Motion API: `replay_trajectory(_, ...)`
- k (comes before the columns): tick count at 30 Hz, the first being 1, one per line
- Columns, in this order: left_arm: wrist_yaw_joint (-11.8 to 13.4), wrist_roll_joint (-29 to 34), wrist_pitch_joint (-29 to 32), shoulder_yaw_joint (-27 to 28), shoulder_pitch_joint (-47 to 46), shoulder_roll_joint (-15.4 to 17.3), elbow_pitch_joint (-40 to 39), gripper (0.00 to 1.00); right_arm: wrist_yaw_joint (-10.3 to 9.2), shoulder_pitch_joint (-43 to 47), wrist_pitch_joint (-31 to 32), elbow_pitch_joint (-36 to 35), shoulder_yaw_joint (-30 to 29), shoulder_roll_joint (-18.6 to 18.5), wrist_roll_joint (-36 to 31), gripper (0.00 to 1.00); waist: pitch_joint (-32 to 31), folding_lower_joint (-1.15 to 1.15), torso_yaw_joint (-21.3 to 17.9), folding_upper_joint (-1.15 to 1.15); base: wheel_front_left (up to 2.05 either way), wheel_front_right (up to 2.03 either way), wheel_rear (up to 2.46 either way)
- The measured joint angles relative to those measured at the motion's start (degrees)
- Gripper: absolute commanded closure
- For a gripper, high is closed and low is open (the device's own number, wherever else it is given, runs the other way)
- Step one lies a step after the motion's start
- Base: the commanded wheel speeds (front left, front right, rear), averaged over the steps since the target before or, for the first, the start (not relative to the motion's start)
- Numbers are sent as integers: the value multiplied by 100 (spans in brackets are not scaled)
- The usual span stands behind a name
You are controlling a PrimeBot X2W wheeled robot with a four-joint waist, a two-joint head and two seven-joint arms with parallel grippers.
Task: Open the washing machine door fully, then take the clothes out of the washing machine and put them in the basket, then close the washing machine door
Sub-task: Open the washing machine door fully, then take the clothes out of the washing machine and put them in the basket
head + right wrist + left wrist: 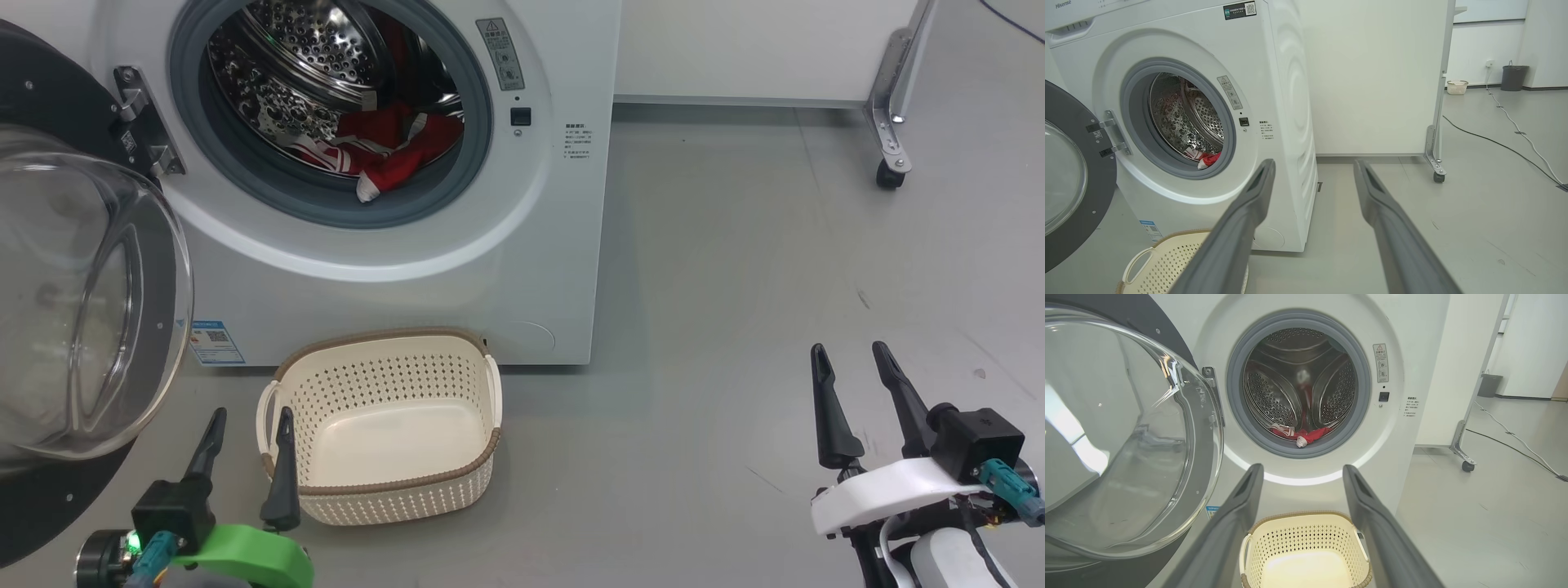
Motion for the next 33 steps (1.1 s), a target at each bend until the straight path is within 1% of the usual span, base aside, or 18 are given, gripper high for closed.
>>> replay_trajectory(15, -8, -121, 0, -263, 216, -11, 2, 0, 1, 40, -1, -21, 11, 1, -42, 0, -22, 0, -22, 0, 0, 0, 0)
replay_trajectory(18, -57, -130, 0, -320, 240, -12, 1, 0, 1, 45, -1, -22, 12, 1, -76, 0, -22, 0, -23, 0, 0, 0, 0)
replay_trajectory(33, -57, -162, 0, -354, 240, -14, -118, 0, 0, 86, -1, -36, 12, 13, -123, 0, -17, 0, 2, 0, 0, 0, 0)
